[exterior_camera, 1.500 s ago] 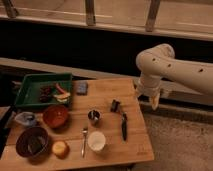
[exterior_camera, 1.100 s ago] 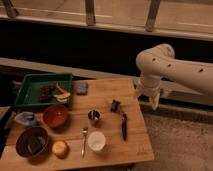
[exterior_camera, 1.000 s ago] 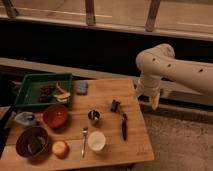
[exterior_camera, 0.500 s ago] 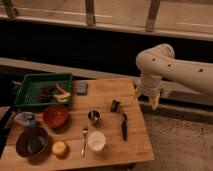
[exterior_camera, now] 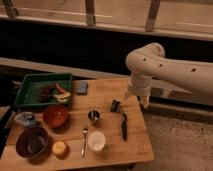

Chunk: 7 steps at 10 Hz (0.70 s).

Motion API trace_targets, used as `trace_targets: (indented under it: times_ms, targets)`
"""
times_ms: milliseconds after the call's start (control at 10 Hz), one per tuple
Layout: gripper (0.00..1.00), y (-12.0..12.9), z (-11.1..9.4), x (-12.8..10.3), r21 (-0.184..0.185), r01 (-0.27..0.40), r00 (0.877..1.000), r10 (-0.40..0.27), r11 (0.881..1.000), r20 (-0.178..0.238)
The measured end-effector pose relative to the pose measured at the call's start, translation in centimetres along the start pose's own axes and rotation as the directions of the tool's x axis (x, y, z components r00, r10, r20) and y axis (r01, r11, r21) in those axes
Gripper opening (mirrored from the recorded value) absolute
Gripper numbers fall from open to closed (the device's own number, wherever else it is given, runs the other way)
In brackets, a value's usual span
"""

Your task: Wipe red bowl with brush

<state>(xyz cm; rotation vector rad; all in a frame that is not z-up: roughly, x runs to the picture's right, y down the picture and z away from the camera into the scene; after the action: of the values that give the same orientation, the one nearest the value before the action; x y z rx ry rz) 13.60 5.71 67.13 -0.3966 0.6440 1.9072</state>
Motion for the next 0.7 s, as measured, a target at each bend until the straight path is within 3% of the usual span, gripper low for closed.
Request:
trace_targets:
  times_ms: [200,400,500,700]
  targets:
    - [0.65,3.7,0.9,2.1,-0.043,0.144,0.989,-0.146,0.989,-0.034]
    - [0.65,4.7,2.5,2.8,-0.092,0.254,0.964,-0.26,0.963,-0.059]
    - [0.65,4.9,3.3,3.0,-0.124,0.306,0.947,-0.316,0.944,-0.066]
    - [0.65,5.3,3.9,3.2,-0.151,0.35,0.93,-0.362,0.925,-0.066]
